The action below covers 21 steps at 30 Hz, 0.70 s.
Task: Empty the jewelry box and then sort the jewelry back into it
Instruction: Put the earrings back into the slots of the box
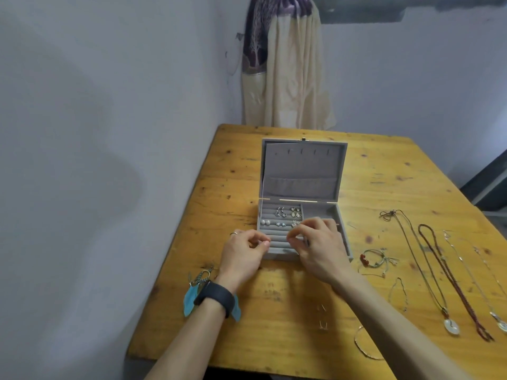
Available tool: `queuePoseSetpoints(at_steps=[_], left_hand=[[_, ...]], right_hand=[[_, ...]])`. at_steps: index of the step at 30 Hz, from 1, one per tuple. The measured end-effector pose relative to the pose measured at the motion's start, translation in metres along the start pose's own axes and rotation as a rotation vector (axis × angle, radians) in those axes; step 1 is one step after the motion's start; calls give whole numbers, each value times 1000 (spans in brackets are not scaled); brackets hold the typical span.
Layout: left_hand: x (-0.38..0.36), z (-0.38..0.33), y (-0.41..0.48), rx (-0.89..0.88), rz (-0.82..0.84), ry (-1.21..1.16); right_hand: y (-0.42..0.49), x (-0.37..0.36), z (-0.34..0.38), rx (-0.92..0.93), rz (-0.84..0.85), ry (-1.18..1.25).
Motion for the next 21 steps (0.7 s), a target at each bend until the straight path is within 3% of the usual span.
queuePoseSetpoints(at_steps=[14, 21], left_hand=[[2, 7, 0, -9, 20, -17], [3, 7, 2, -8, 36, -11]], right_hand=[[20, -4, 18, 26, 179, -142], [22, 3, 23, -31, 95, -132]])
Point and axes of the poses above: each hand's wrist, its own y-axis towards the middle knuckle, its own x-axis out of the back of the hand, z = x × y, the point moved 7 cm from there along y, towards the middle knuckle, and after that the axes turned 7 degrees about -y, right-handed, at the moved point
